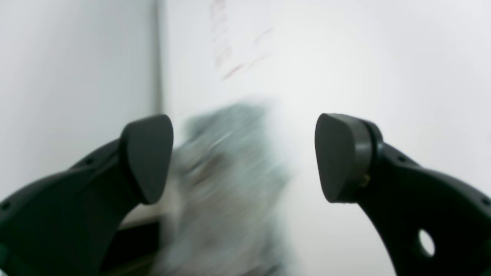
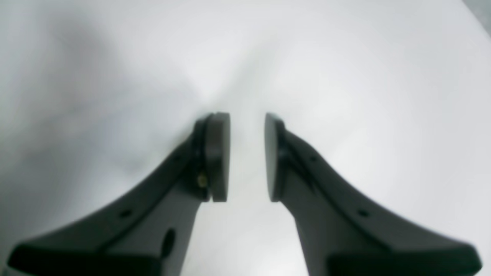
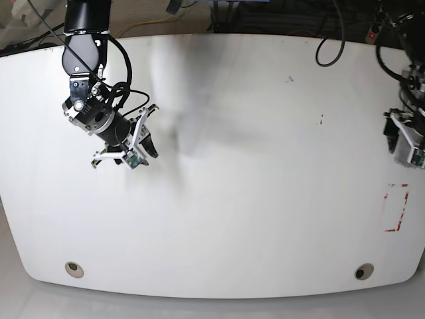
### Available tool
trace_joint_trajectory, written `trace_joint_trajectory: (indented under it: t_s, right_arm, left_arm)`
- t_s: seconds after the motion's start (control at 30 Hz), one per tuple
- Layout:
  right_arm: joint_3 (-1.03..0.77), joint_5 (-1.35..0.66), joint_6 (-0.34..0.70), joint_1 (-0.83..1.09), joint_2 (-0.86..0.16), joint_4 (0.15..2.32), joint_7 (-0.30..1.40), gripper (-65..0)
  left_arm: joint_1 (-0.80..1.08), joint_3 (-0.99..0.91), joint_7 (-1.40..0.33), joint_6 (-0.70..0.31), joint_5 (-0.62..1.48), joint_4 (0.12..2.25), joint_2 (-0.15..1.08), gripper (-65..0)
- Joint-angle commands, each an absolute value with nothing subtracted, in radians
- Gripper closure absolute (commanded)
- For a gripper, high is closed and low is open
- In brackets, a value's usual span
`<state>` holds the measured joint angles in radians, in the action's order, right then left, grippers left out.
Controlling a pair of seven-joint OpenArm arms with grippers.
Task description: Fold the T-shirt properly
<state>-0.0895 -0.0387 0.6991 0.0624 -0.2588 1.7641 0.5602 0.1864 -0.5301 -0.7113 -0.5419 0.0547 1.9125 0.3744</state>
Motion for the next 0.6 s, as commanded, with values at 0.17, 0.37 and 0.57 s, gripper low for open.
trace_joint_trajectory:
  t_s: [0.17, 0.37, 0.57]
  right_arm:
    - [-0.166, 0.145, 0.698, 0.113, -0.188, 1.623, 0.099, -13.8]
    - [-0.186, 0.142, 0.539, 0.196, -0.185, 1.537, -0.108, -13.8]
    - [-0.259, 0.054, 0.504, 0.326, -0.18, 1.54, -0.143, -13.8]
  left_arm:
    - [0.277, -0.455, -0.186, -0.432, -0.051, 1.867, 0.14, -53.5]
    - [0.401, -0.329, 0.102, -0.246, -0.073, 1.712, 0.065, -53.5]
    - [0.564, -0.226, 0.24, -0.137, -0.07, 1.675, 0.035, -53.5]
